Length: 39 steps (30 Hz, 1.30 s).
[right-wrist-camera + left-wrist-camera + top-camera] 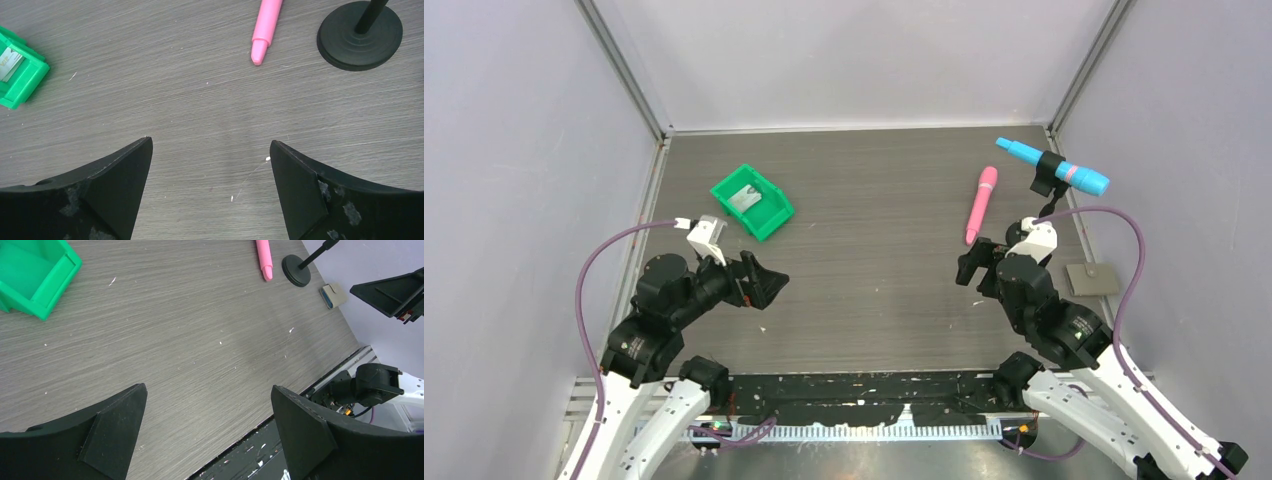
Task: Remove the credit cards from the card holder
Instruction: Pick up the card holder from the corner of the board.
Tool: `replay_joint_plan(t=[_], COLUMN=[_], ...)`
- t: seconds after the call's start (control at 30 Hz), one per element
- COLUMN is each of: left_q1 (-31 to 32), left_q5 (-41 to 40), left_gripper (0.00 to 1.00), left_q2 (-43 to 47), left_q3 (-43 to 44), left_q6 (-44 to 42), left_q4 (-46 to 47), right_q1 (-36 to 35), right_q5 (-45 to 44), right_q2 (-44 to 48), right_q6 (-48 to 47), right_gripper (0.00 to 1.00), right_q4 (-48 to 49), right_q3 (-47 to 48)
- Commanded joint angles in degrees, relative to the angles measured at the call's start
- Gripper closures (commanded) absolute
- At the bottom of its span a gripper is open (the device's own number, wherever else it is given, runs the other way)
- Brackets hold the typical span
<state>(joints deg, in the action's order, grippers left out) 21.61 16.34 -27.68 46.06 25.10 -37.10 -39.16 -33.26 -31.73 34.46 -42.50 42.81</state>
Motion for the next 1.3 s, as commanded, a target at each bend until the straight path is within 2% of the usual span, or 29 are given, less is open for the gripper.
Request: replay_joint_plan(t=[0.0,0.27,0.4,0.53,0.67,0.77,0.87,0.97,1.1,1.2,1.27], left_q1=[-0.24,-0.22,-0.20,-0.23,-0.25,-0.16,-0.03,0.39,1.99,2.83,3.08], left_q5=[1.29,1.32,1.71,2.17,2.71,3.45,4.78,6.91,7.73,8.16,8.19], left_gripper=[0.01,0.01,0.01,0.01,0.01,0.01,0.01,0.01,0.01,0.01,0.01], left_q2=[0.48,0.60,1.13,1.72,2.06,2.34,2.47,1.88,1.14,1.45,2.05], left_q3=[0.01,0.08,0.04,-0.27,-0.03,-0.09,-0.55,-1.06,-1.13,-1.33,-1.41], left_q6=[0.12,0.08,0.19,0.30,-0.06,-0.57,-0.16,0.76,1.03,1.25,1.35], left_q4=[1.34,1.39,1.26,1.86,0.96,0.16,0.52,1.53,1.28,1.44,1.59], right_q1=[0.04,0.06,0.05,0.22,0.98,4.17,8.43,12.11,19.12,22.38,24.04], right_q5=[-2.67,-7.80,-17.08,-27.20,-37.49,-45.04,-43.42,-45.22,-37.88,-32.08,-28.55], right_q2=[-0.11,-3.03,-7.44,-13.63,-21.80,-29.80,-35.82,-43.77,-51.13,-53.25,-54.15], right_q6=[2.03,6.69,11.56,11.15,0.26,-10.13,-21.50,-26.42,-33.14,-38.74,-42.01], right_gripper=[0.05,0.05,0.05,0.02,0.00,0.00,0.00,0.01,0.02,0.00,0.04], right_q4=[0.41,0.70,-2.05,-3.88,-1.38,1.01,4.65,7.61,11.33,18.35,20.86], right_q3=[0.83,-0.47,0.42,1.12,3.24,5.16,6.80,6.94,5.16,2.48,0.87])
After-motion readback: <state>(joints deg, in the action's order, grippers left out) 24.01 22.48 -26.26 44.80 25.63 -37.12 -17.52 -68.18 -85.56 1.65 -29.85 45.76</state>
